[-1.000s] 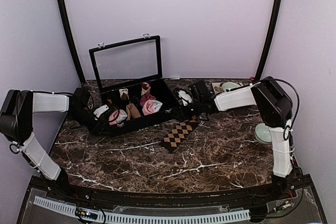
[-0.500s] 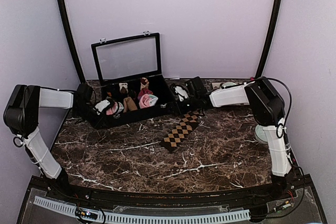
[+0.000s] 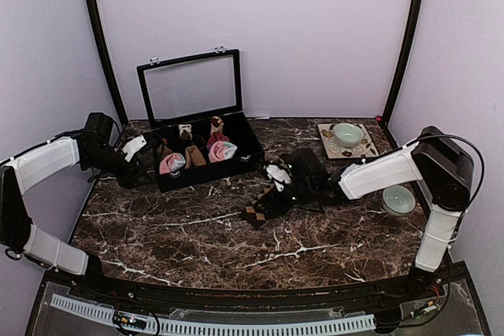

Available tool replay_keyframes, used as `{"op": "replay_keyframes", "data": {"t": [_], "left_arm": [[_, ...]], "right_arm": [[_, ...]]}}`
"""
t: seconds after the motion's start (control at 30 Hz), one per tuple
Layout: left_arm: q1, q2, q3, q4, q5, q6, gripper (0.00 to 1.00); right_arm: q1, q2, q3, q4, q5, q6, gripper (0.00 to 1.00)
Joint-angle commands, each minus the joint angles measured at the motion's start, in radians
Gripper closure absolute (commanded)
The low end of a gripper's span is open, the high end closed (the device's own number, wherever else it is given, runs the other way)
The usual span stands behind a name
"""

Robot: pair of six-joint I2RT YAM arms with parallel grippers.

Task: Roll the socks
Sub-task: Pick up the sock from the center of the board.

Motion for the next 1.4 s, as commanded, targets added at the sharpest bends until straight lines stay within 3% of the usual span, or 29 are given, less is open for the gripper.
{"op": "replay_keyframes", "data": {"t": [0.0,0.2,0.47,0.5,0.53,0.57,0.6,0.63,0.7,1.0,1.1,1.33,1.37], "left_arm": [[0.005,-0.033,-0.023,-0.153,0.094,0.085,0.43],[0.006,-0.051,-0.009,-0.181,0.094,0.103,0.43],[0.049,-0.11,-0.078,-0.031,-0.113,0.064,0.44],[0.055,-0.122,-0.09,0.001,-0.142,0.061,0.42],[0.063,-0.134,-0.103,0.022,-0.159,0.062,0.32],[0.073,-0.146,-0.118,0.041,-0.168,0.063,0.15],[0.082,-0.156,-0.129,0.051,-0.17,0.067,0.03],[0.085,-0.162,-0.138,0.056,-0.168,0.074,0.01],[0.086,-0.16,-0.14,0.038,-0.143,0.092,0.01],[0.073,-0.096,-0.019,-0.203,0.226,0.181,0.01],[0.001,-0.094,-0.017,-0.205,0.3,0.21,0.01],[-0.297,-0.001,-0.024,-0.132,0.267,0.207,0.02],[-0.324,0.031,-0.012,-0.138,0.266,0.214,0.03]], "right_arm": [[0.109,0.003,-0.087,0.128,0.079,0.026,0.22],[0.2,0.058,-0.061,0.146,0.156,0.031,0.29],[0.216,0.111,-0.037,0.134,0.21,0.053,0.38],[0.216,0.108,-0.04,0.133,0.219,0.052,0.39],[0.216,0.101,-0.045,0.132,0.224,0.049,0.39],[0.216,0.093,-0.05,0.132,0.225,0.047,0.4],[0.216,0.087,-0.052,0.125,0.228,0.044,0.41],[0.216,0.086,-0.052,0.116,0.23,0.041,0.42],[0.216,0.088,-0.048,0.104,0.227,0.038,0.45],[0.216,0.097,-0.09,0.112,0.167,0.083,0.63],[0.216,0.095,-0.12,0.127,0.137,0.101,0.69],[0.209,0.041,-0.194,0.177,0.009,0.175,1.0],[0.203,0.028,-0.209,0.187,-0.015,0.192,1.0]]}}
